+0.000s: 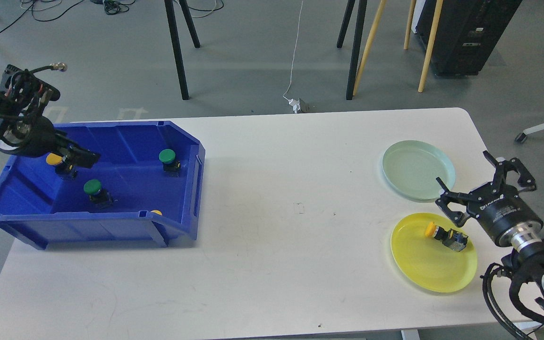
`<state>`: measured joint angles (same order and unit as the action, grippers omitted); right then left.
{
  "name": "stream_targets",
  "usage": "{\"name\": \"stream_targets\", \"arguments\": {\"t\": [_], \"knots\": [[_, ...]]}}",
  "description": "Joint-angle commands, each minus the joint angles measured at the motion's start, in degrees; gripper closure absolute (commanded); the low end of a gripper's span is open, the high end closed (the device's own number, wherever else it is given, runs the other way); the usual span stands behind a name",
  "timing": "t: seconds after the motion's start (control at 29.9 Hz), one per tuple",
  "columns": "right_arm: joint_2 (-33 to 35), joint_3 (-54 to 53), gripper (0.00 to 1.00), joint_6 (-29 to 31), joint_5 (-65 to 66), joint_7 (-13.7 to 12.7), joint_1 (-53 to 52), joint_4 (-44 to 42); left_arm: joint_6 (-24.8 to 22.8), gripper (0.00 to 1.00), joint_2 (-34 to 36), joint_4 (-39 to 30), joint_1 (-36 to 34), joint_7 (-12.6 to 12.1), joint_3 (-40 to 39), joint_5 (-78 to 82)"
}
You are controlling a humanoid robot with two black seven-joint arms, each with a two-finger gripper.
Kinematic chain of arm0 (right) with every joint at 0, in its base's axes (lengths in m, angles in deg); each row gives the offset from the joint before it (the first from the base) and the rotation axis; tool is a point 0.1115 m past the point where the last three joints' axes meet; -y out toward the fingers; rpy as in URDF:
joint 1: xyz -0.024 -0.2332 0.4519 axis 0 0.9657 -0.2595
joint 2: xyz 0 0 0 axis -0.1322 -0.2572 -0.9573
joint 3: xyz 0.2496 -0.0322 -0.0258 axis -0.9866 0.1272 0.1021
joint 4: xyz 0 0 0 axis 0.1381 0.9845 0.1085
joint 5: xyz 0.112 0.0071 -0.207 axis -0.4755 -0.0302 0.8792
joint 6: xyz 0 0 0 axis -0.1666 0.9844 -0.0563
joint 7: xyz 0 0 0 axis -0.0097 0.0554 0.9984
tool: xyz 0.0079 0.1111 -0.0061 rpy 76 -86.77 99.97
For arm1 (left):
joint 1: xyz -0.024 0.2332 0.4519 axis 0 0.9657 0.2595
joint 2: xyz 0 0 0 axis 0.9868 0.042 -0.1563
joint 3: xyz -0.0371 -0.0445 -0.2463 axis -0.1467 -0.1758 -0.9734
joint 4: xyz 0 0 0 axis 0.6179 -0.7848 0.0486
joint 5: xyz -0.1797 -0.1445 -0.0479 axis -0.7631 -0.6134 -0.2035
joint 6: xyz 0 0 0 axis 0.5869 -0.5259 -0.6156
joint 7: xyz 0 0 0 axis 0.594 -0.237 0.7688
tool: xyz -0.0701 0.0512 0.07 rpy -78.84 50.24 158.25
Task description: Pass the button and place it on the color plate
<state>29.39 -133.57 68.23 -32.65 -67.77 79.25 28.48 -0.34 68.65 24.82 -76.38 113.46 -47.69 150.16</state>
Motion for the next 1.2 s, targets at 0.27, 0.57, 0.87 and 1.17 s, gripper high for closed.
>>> {"name": "stream_targets", "arguments": {"t": [0.27,0.57,0.87,1.17], "knots": [[6.13,10.07,0.00,-0.17,-1.27,-2.62,-21.72,-8.56,0.01,0.03,-2.97,1.02,3.78,-0.03,-0.41,-0.25],[6.13,10.25,0.00,0.10,-2.33,-2.62,-20.49,-8.65,1.28,0.03,-8.59,7.51,7.74,-0.03,-0.06,-0.51],[6.13,9.89,0.00,0.18,-2.42,-2.54,-19.70,-8.12,2.43,0.04,-9.65,10.34,7.83,-0.03,0.02,-0.51],[6.13,9.54,0.00,0.18,-2.42,-2.45,-19.08,-8.04,3.13,0.25,-10.62,12.27,9.14,-0.03,0.11,-0.25]]}}
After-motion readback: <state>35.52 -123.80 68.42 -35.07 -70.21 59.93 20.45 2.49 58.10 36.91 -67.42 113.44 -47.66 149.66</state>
